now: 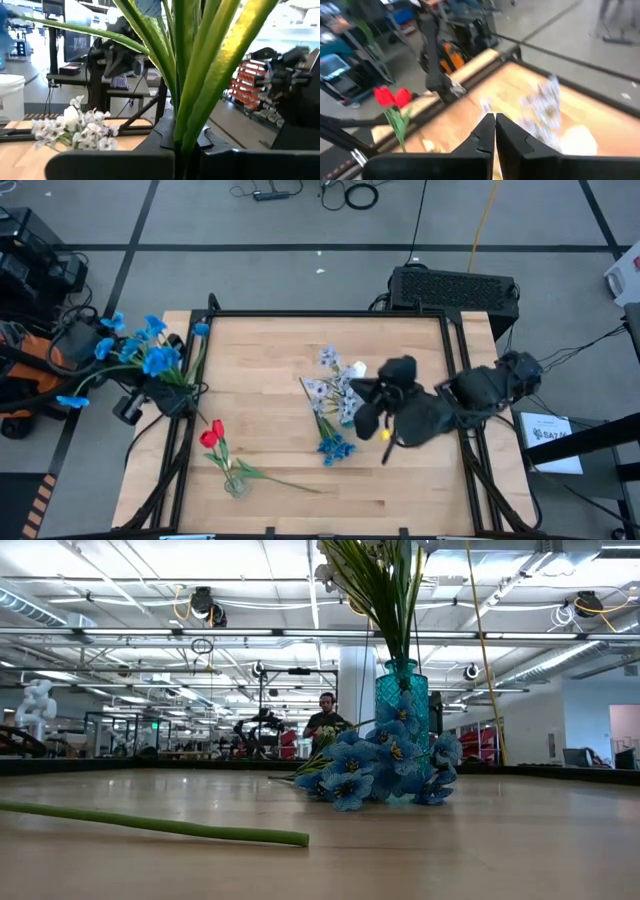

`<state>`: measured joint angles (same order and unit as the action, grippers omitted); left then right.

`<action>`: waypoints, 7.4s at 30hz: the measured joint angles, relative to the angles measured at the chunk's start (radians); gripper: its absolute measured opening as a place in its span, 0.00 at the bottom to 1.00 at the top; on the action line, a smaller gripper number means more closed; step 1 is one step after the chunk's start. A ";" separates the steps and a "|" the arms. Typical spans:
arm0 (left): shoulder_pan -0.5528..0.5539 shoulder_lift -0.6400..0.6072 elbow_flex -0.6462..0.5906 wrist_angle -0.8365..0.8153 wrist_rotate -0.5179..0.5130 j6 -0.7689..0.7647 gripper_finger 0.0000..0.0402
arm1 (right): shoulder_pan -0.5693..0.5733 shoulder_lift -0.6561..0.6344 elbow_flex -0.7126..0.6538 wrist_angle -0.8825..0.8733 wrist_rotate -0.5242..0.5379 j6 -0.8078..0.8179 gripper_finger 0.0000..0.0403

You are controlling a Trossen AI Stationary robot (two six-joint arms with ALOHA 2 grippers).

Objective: Sort flowers into vase by color
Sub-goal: Put the bottom blue flowers into the transparent flower vase

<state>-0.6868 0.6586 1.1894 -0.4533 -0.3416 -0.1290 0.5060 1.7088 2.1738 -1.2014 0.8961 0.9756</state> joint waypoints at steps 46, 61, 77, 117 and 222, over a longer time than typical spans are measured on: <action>-0.558 0.485 -0.457 0.746 -0.737 -0.098 0.01 | 0.353 0.286 -0.001 -0.312 0.081 0.574 0.00; -0.573 0.566 -0.554 0.805 -0.772 -0.121 0.01 | 0.335 0.286 -0.001 -0.224 0.067 0.472 0.00; -0.573 0.495 -0.588 0.949 -0.704 0.104 0.01 | 0.316 0.286 -0.001 -0.142 0.048 0.478 0.00; -0.372 0.121 -0.880 1.033 -0.210 0.170 0.01 | 0.193 0.369 -0.001 0.097 0.045 0.488 0.00; -0.294 0.074 -1.081 0.953 -0.241 -0.101 0.14 | 0.128 0.416 -0.001 0.152 0.014 0.469 0.00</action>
<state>-0.9810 0.7328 0.1081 0.4995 -0.5831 -0.2298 0.6342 2.1246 2.1729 -1.0496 0.9104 1.4441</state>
